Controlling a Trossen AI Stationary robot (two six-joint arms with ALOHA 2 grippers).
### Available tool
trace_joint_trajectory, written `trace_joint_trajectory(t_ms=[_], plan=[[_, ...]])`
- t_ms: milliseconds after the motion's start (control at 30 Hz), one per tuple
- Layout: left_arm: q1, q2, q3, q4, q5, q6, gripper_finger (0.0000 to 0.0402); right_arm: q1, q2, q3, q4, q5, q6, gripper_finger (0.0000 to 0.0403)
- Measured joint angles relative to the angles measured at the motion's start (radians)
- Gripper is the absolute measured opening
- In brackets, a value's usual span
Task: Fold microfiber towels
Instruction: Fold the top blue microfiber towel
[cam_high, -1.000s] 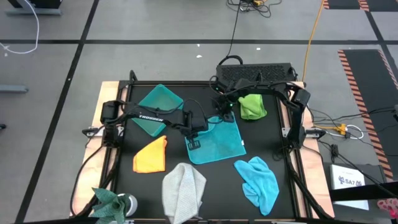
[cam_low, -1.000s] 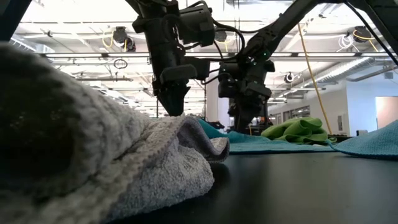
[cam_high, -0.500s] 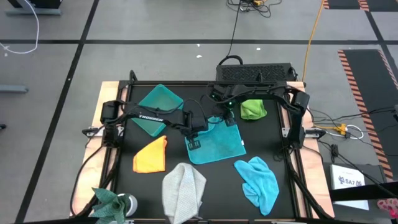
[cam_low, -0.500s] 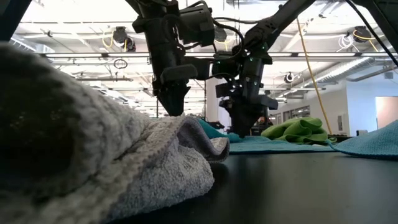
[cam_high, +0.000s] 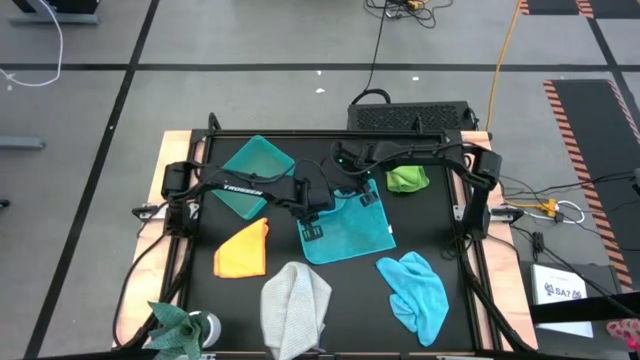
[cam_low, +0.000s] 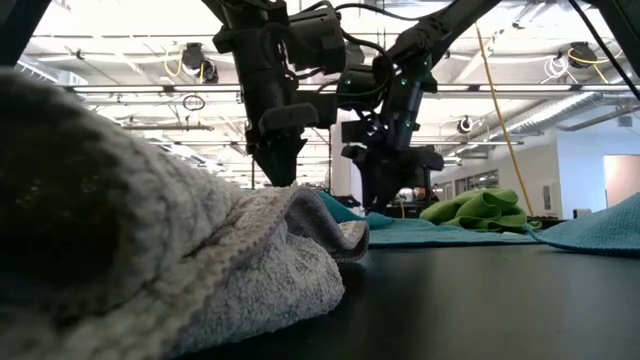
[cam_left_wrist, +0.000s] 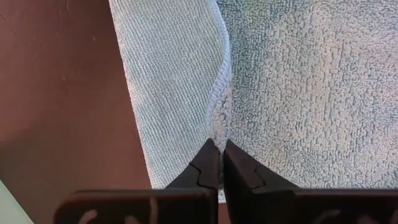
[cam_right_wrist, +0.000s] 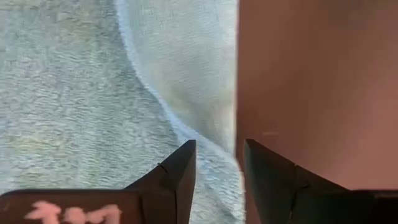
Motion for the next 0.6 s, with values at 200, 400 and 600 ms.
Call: trace_joint_trajectory(t_ms=[200,400,600], plan=[[0.0,0.0,0.0,0.0,0.0,0.0,0.0009,0.0,0.0,0.0,-0.02,-0.004,0.007,0.0128],[0.0,0.0,0.0,0.0,0.0,-0.008,0.0016,0.0,0.014,0.0,-0.007,-0.029,0.016,0.0128],[0.0,0.0,0.0,0.001,0.0,-0.01,0.0005,0.0,0.029,0.0,0.011,-0.057,0.03,0.0128]])
